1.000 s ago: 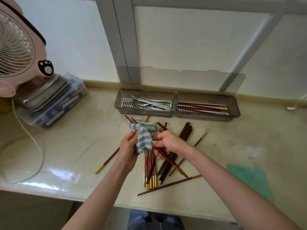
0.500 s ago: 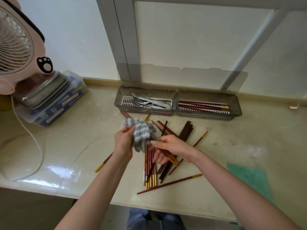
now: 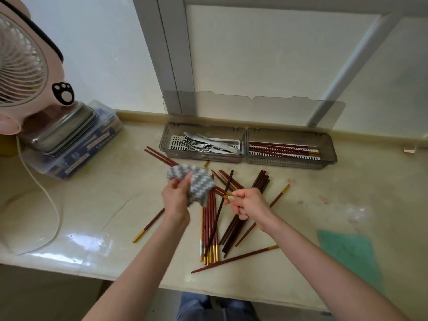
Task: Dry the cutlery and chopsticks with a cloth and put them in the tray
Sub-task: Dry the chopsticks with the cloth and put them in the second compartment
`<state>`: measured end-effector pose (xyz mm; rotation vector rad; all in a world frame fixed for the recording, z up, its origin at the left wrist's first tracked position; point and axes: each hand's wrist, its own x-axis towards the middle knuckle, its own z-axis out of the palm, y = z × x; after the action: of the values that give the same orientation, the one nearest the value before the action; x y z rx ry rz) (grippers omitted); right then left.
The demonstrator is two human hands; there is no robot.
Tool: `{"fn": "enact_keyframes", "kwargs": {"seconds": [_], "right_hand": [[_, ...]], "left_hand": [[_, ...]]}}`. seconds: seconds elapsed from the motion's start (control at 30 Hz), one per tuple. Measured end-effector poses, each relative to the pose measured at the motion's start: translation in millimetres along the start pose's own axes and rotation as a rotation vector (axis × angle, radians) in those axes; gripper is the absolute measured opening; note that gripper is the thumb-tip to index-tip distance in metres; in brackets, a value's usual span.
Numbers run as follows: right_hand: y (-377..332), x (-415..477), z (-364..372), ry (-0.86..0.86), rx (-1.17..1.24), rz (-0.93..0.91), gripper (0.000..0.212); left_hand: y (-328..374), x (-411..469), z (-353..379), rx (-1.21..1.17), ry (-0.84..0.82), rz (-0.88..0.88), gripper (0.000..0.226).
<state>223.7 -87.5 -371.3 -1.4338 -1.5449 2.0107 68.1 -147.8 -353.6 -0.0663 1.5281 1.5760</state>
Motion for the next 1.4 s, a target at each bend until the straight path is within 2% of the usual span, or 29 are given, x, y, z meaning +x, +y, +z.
{"fn": "enact_keyframes", "kwargs": {"seconds": [0.13, 0.2, 0.3, 0.5, 0.6, 0.7, 0.77, 0.87, 0.93, 1.07, 1.17, 1.23, 1.33, 1.4], "right_hand": [[-11, 5, 18, 0.069, -0.054, 0.027, 0.032], [-13, 4, 20, 0.036, -0.014, 0.05, 0.035], [-13, 0, 11, -0.054, 0.029, 0.053, 0.025], [3, -10, -26, -0.168, -0.059, 0.089, 0.021], [8, -12, -37, -0.188, -0.041, 0.071, 0.021], [15, -14, -49, -0.146, -0.051, 0.081, 0.022], [22, -19, -62, -0.073, 0.0, 0.107, 0.022], [22, -22, -68, -0.018, 0.182, 0.105, 0.022], [12, -20, -54, -0.065, 0.268, 0.07, 0.021], [-7, -13, -16, -0.156, 0.337, 0.047, 0.02], [-12, -11, 4, -0.18, 0.389, 0.099, 0.018], [-10, -11, 10, -0.194, 0.428, 0.159, 0.018], [-6, -14, 13, -0.214, 0.402, 0.189, 0.018], [-2, -17, 14, -0.24, 0.309, 0.134, 0.017]], "left_hand": [[-24, -18, 12, 0.089, -0.134, 0.008, 0.018], [-18, -15, 10, 0.088, -0.123, -0.001, 0.017], [-6, -5, 5, 0.043, -0.115, -0.009, 0.011], [30, 27, -16, -0.107, 0.066, -0.007, 0.007], [41, 36, -23, -0.112, 0.083, 0.032, 0.008], [56, 46, -32, -0.223, 0.18, 0.063, 0.004], [69, 57, -45, -0.291, 0.214, 0.114, 0.012], [67, 53, -49, -0.095, -0.025, 0.093, 0.01], [50, 34, -37, 0.033, -0.191, 0.035, 0.01], [13, 11, -16, 0.074, -0.386, -0.013, 0.013], [0, 3, -9, 0.05, -0.435, 0.003, 0.025], [-5, 0, -9, 0.044, -0.433, 0.003, 0.023], [-9, -1, -13, 0.077, -0.347, 0.005, 0.014], [-8, -1, -14, 0.079, -0.283, 0.005, 0.015]]}}
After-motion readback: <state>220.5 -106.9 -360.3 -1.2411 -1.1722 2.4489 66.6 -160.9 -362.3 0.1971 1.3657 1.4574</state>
